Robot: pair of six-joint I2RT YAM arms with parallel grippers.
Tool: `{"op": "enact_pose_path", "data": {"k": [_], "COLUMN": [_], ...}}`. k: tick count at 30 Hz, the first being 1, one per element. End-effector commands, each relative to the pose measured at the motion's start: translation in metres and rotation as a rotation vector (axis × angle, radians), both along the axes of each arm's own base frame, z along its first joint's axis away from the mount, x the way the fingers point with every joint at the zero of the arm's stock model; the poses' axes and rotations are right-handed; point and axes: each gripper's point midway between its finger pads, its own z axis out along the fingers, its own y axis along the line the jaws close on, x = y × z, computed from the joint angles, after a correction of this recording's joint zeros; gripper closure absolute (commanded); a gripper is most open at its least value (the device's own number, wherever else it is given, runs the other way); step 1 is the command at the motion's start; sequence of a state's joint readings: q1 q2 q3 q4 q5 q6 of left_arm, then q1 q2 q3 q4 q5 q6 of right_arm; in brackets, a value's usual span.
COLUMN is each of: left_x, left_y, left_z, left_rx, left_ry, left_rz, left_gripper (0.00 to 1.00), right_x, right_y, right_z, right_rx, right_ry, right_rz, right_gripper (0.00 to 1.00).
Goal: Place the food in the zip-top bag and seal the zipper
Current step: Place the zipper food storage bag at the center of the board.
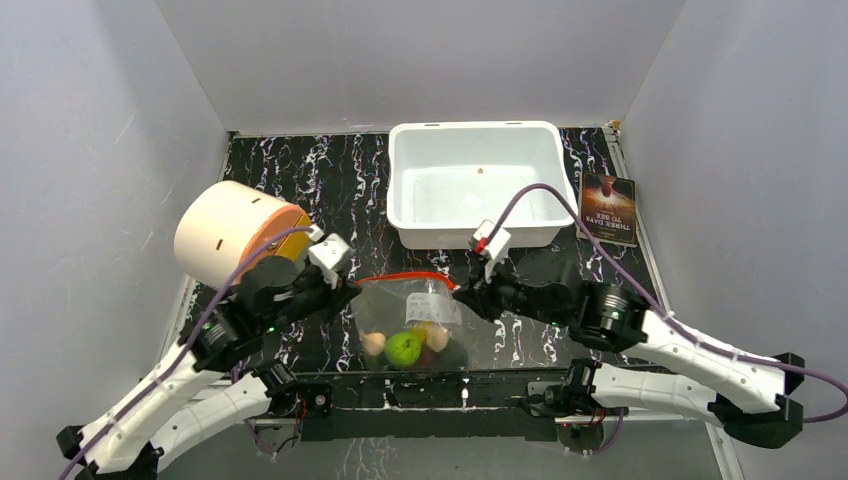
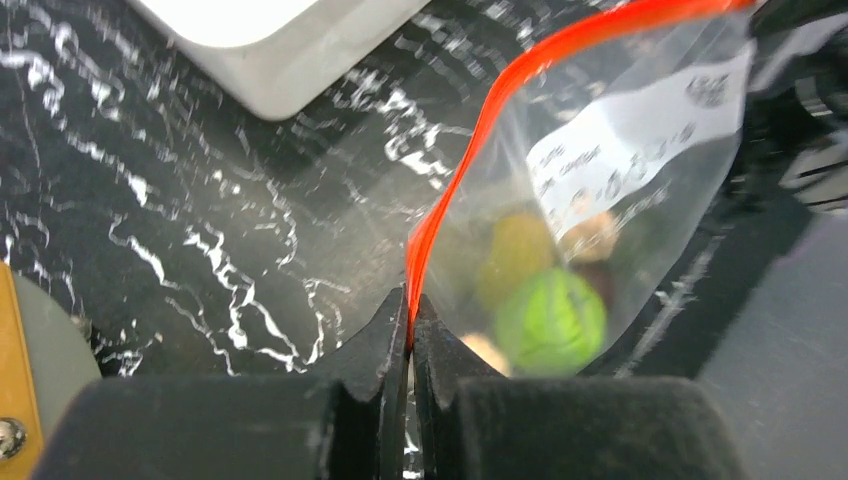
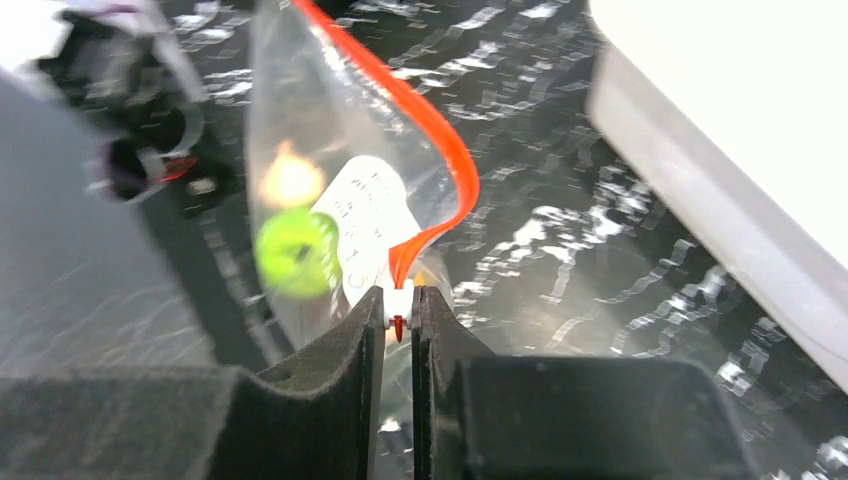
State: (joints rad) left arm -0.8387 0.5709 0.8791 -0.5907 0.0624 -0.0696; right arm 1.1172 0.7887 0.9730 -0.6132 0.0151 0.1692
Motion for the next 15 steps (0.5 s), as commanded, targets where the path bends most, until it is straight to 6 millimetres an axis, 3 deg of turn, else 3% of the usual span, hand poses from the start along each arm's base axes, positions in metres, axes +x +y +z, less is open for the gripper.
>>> {"op": "enact_pose_path", "data": {"k": [1,5,7,10,12,15], "left_x": [0.041,0.068,0.079,0.094,0.103,0.113], "left_y": [0.002,-0.006,-0.006,-0.006,-0.005,-0.003], "left_z": [-0.046,-0.072,-0.085,-0.091,-0.089,-0.080], "left_rx": [0.130,0.251,0.317,0.375,0.389,0.384], "left_ry": [0.016,0.043,0.065,0.068,0.051,0.023], "left_rz": [0.163,0.217,0.257,0.309,0.343,0.396], "left_gripper": [1.00,1.00,1.00,1.00,0.94,0.87], "right_x": [0.074,0.108,0.126,0.143,0.149,0.156], "right_y": [-0.014,-0.026,-0.035,-0.042,-0.042,-0.043], "right_z": [-0.019,-0.052,-0.059,-0.055,-0.048,-0.043], "right_rx": [-0.095,-0.180,-0.180,-0.154,-0.140,-0.149], "right_ry": [-0.144,-0.117,-0.099,-0.125,-0.154,-0.156], "right_rz": [-0.352,-0.416,-0.454,-0.496,-0.506,-0.537], "right_gripper": [0.91,0.80,0.77,0.66,0.57,0.50]}}
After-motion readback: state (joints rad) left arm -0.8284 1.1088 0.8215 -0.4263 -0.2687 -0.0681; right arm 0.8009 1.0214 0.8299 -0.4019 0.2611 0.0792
